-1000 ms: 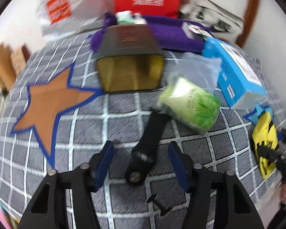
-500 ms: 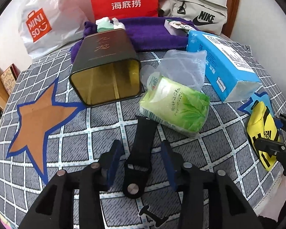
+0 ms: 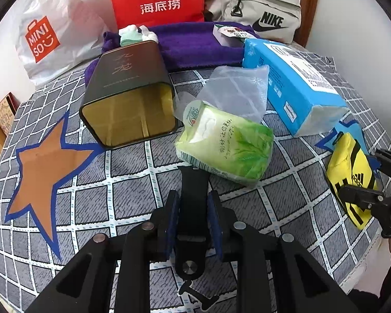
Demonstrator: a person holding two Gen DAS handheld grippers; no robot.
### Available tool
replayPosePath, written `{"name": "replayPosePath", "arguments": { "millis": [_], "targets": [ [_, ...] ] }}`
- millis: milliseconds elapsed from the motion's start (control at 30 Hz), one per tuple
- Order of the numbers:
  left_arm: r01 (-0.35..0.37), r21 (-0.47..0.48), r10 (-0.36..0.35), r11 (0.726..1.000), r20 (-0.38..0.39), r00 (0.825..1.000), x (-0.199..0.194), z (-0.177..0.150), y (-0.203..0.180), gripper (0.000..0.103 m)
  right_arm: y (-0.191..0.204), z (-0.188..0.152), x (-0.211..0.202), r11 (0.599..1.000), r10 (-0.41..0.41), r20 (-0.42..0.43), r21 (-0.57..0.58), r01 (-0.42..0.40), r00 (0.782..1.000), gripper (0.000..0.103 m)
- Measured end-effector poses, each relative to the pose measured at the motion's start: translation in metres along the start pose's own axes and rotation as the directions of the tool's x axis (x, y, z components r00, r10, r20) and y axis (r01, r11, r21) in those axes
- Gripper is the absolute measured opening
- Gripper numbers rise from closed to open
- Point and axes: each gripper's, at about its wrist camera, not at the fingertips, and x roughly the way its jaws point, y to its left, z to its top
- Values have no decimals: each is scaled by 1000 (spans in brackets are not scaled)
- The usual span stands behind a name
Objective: Organize soft objects
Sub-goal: 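Grasp the black strap with the left tool while the right tool lifts the yellow pouch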
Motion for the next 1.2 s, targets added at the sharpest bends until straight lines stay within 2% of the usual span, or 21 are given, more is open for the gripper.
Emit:
{"name": "replayPosePath", "arguments": {
  "millis": [133,267,667,1200],
  "targets": [
    [-18,29,17,999,23,1000,0,-2,-4,20,3,2,-5,1000,8,17,-3,-8,1000,67],
    [-18,-10,18,1000,14,1000,-6,0,-2,20,13,7,-20,1000,10,52,-29,-9,999,65],
    [-18,-128,30,992,93,995,-53,4,29,20,26,35,-52,997,-17,122,-68,26,992,65],
    [-13,-159,42,987,179,983,-82,52,44,20,21,85,-67,997,-40,170,-58,51,985,64]
  ]
}}
